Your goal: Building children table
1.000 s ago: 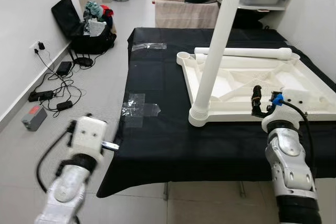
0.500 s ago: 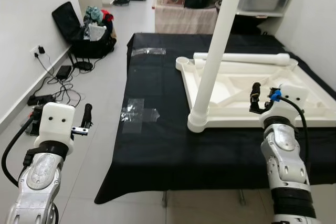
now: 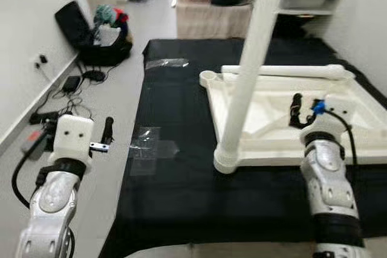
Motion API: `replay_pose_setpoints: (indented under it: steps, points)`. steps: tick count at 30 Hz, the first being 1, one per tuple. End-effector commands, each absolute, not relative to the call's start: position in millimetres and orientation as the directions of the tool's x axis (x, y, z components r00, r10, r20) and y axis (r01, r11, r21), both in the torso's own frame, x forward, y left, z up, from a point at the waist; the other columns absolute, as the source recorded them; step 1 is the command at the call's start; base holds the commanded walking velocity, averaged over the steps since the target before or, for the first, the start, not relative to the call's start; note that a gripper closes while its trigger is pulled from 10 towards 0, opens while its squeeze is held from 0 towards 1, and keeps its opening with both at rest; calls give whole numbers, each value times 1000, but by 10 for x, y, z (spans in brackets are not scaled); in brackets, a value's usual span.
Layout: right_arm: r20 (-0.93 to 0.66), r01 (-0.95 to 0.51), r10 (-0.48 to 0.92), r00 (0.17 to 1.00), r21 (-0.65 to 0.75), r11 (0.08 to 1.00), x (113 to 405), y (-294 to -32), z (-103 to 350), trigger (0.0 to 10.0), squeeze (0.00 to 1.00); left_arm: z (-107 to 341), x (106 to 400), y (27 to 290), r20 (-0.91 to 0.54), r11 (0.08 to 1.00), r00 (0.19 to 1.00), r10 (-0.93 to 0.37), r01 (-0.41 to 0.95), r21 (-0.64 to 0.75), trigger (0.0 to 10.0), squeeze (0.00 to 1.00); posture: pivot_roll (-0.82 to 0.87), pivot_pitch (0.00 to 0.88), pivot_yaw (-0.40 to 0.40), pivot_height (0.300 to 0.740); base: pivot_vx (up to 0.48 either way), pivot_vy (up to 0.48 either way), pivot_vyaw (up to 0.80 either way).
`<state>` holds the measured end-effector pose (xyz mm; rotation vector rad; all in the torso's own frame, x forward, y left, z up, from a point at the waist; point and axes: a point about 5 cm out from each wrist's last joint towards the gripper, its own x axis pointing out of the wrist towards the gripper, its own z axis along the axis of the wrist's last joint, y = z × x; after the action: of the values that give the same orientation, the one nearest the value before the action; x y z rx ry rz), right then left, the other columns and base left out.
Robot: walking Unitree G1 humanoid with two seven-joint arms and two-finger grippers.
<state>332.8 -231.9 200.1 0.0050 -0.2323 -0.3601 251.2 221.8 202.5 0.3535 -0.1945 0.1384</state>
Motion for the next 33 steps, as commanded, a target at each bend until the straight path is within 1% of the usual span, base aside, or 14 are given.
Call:
replay_pose_setpoints:
  steps: [1, 10, 14, 15, 17, 19, 20, 22, 23, 25, 28, 29, 31, 33]
  points:
    - [214, 371, -368, 905, 31, 928, 3298, -2387, 1943, 10000, 0, 2005, 2527, 2201, 202, 932, 975, 90, -154, 328, 10000, 0, 97, 90, -45, 740, 0, 0, 0]
    - [216, 395, -389, 896, 19, 919, 3296, -2445, 1945, 10000, 0, 1970, 2506, 2173, 188, 938, 979, 73, -132, 320, 10000, 0, 99, 85, -44, 740, 0, 0, 0]
    - [166, 355, -363, 917, 75, 932, 3365, -2572, 1901, 10000, 0, 1887, 2475, 2098, 154, 953, 987, 35, -79, 293, 10000, 0, 99, 80, -49, 740, 0, 0, 0]
    - [153, 281, -294, 944, 100, 954, 3423, -2618, 1901, 10000, 0, 1806, 2446, 2006, 113, 963, 993, -38, 6, 269, 10000, 0, 101, 77, -48, 740, 0, 0, 0]
    - [154, 255, -268, 951, 98, 962, 3440, -2637, 1910, 10000, 0, 1769, 2432, 1963, 93, 966, 993, -74, 49, 253, 10000, 0, 101, 77, -48, 740, 0, 0, 0]
    - [119, 159, -165, 979, 60, 985, 3497, -2727, 1926, 10000, 0, 1640, 2335, 1743, 36, 953, 973, -229, 217, 210, 10000, 0, 102, 76, -49, 740, 0, 0, 0]
    - [119, 159, -165, 979, 60, 985, 3497, -2727, 1926, 10000, 0, 1640, 2335, 1743, 36, 953, 973, -229, 217, 210, 10000, 0, 102, 76, -49, 740, 0, 0, 0]
    - [62, 92, -91, 994, -12, 996, 3517, -2876, 1923, 10000, 0, 1512, 2231, 1540, -20, 926, 941, -339, 337, 172, 10000, 0, 94, 76, -51, 740, 0, 0, 0]
    - [62, 92, -91, 994, -12, 996, 3517, -2876, 1923, 10000, 0, 1512, 2231, 1540, -20, 926, 941, -339, 337, 172, 10000, 0, 94, 76, -51, 740, 0, 0, 0]
    - [12, 15, -15, 1000, -8, 1000, 3504, -2986, 1923, 10000, 0, 1459, 2153, 1380, -36, 899, 909, -415, 416, 136, 10000, 0, 94, 76, -49, 740, 0, 0, 0]
    - [-49, -160, 160, 986, 16, 987, 3467, -2985, 1898, 10000, 0, 1426, 2104, 1238, -43, 876, 884, -465, 467, 123, 10000, 0, 91, 73, -51, 740, 0, 0, 0]
    - [-49, -160, 160, 986, 16, 987, 3467, -2985, 1898, 10000, 0, 1426, 2104, 1238, -43, 876, 884, -465, 467, 123, 10000, 0, 91, 73, -51, 740, 0, 0, 0]
    - [-123, -273, 276, 953, 41, 961, 3428, -2967, 1819, 10000, 0, 1414, 2077, 1170, -45, 862, 869, -493, 495, 107, 10000, 0, 93, 73, -51, 740, 0, 0, 0]
    - [-187, -325, 329, 925, 57, 944, 3393, -2984, 1747, 10000, 0, 1414, 2057, 1113, -41, 852, 857, -514, 516, 89, 10000, 0, 89, 71, -54, 740, 0, 0, 0]
